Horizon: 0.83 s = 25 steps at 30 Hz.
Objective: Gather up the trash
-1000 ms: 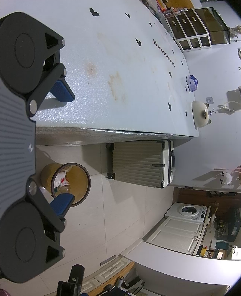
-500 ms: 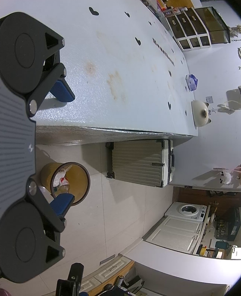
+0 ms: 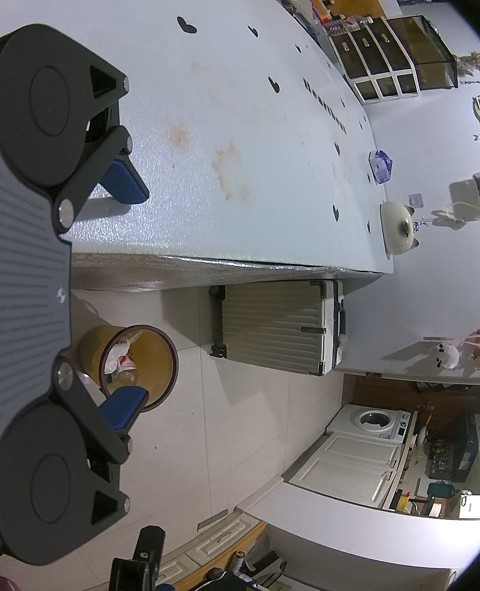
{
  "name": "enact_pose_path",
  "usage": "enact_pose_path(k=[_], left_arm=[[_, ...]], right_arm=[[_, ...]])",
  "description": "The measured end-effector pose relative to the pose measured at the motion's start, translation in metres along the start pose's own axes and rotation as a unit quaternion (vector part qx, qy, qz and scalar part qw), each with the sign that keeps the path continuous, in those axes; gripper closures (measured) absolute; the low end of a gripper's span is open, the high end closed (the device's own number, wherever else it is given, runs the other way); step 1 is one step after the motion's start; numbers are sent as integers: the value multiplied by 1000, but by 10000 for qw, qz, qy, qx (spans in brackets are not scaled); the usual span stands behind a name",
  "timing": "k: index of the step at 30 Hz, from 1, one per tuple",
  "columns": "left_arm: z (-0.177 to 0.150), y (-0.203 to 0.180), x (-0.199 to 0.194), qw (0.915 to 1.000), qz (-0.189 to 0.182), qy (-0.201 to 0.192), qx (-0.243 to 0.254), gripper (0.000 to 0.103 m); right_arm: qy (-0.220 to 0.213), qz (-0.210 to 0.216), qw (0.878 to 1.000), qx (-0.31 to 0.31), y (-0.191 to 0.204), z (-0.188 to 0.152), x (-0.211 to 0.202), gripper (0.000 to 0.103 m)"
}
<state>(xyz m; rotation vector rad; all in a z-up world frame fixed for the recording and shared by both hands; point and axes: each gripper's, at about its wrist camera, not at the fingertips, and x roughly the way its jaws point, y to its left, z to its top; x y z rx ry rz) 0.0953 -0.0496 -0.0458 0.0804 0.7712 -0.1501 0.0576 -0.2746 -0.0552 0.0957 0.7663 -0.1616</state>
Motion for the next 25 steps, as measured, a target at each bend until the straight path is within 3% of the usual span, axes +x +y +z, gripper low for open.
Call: enact_pose_path(k=[25], left_arm=[[6, 3, 0, 10000, 3, -29, 4, 0]], right_arm=[[9, 12, 10000, 3, -1, 0, 0, 0]])
